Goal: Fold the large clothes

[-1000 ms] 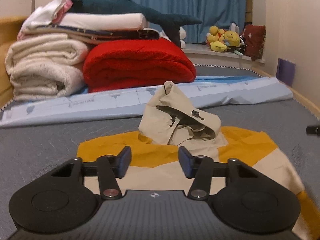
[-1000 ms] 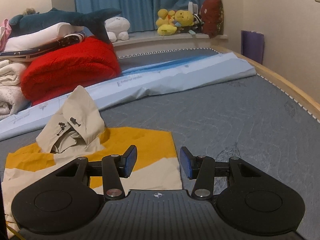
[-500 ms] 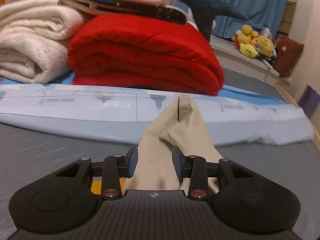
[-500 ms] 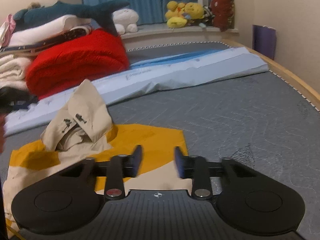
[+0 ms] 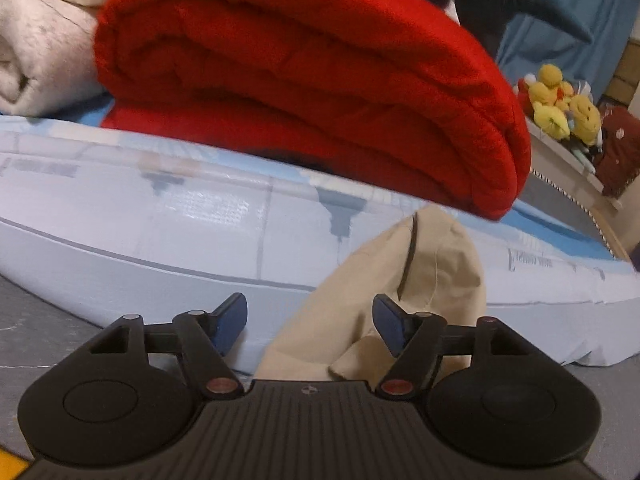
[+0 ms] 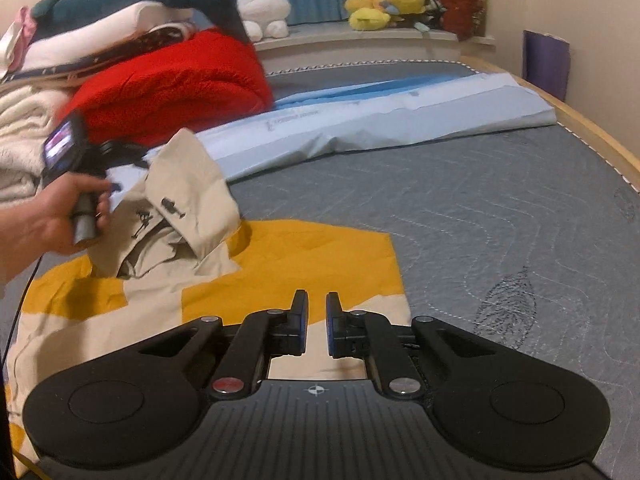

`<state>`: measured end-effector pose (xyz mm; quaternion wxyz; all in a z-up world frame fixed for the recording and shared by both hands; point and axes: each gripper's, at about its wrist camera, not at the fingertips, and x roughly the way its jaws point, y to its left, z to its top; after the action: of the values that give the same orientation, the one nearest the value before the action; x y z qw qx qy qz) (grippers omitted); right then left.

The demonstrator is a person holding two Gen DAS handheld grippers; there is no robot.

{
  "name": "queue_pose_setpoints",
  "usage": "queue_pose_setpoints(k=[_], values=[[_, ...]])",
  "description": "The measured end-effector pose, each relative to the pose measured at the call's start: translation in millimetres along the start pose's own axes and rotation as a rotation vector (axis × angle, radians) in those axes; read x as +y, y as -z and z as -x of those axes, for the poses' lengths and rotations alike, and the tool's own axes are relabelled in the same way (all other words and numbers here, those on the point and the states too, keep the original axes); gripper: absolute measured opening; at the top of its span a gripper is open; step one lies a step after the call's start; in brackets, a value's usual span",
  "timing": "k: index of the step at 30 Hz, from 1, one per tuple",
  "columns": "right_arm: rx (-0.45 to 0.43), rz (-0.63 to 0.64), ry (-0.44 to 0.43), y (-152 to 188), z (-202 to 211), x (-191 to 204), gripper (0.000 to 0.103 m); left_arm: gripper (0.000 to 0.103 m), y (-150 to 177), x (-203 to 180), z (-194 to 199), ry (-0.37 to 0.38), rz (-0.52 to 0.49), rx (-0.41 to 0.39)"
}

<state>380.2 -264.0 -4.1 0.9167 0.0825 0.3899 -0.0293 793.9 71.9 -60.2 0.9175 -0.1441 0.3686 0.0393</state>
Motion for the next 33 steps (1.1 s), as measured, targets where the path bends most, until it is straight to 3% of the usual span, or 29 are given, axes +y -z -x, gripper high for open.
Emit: queue_pose_setpoints(k=[4,5,6,7,8,12,17,19,21,25,28,29,31,33], values=[[0.011,-0.015,0.010,1,-4,-2,0.009,0.072,6,-14,-15,-0.014,-0.078,0.016],[0.009,-0.022,0.016,0,-4,-3,0.009,0.060,7,-17,-16,-0.019,-0.113,0.018],[0.004,-0.029,0.019,-1,-4,-4,0.009,0.036,6,-19,-16,-0.015,-0.149,0.022],[0.001,-0.032,0.019,-1,-3,-5,0.009,0.023,5,-21,-16,-0.011,-0.173,0.028],[-0.002,-0.035,0.017,-2,-2,-6,0.009,0.001,5,-21,-13,-0.011,-0.195,0.030],[-0.008,-0.058,-0.001,-5,0,-10,0.009,0.000,7,-31,27,0.036,-0.313,-0.031],[-0.033,-0.092,-0.020,-9,9,-14,0.008,0.000,25,-47,120,0.187,-0.470,-0.123],[-0.047,-0.098,-0.030,-10,16,-14,0.008,0.000,46,-52,164,0.253,-0.571,-0.148],[-0.061,-0.108,-0.040,-11,22,-15,0.008,0.000,77,-53,215,0.314,-0.735,-0.200],[-0.099,-0.174,-0.057,-13,33,-24,0.009,0.000,160,-23,306,0.414,-1.030,-0.240],[-0.116,-0.242,-0.091,-14,37,-30,0.012,0.000,220,22,340,0.377,-1.139,-0.135],[-0.120,-0.266,-0.109,-14,38,-32,0.019,0.000,232,36,346,0.348,-1.145,-0.096],[-0.116,-0.327,-0.164,-14,38,-35,0.034,0.000,248,56,359,0.291,-1.132,-0.005],[-0.093,-0.381,-0.211,-12,35,-36,0.041,0.007,247,65,377,0.243,-1.071,0.008]])
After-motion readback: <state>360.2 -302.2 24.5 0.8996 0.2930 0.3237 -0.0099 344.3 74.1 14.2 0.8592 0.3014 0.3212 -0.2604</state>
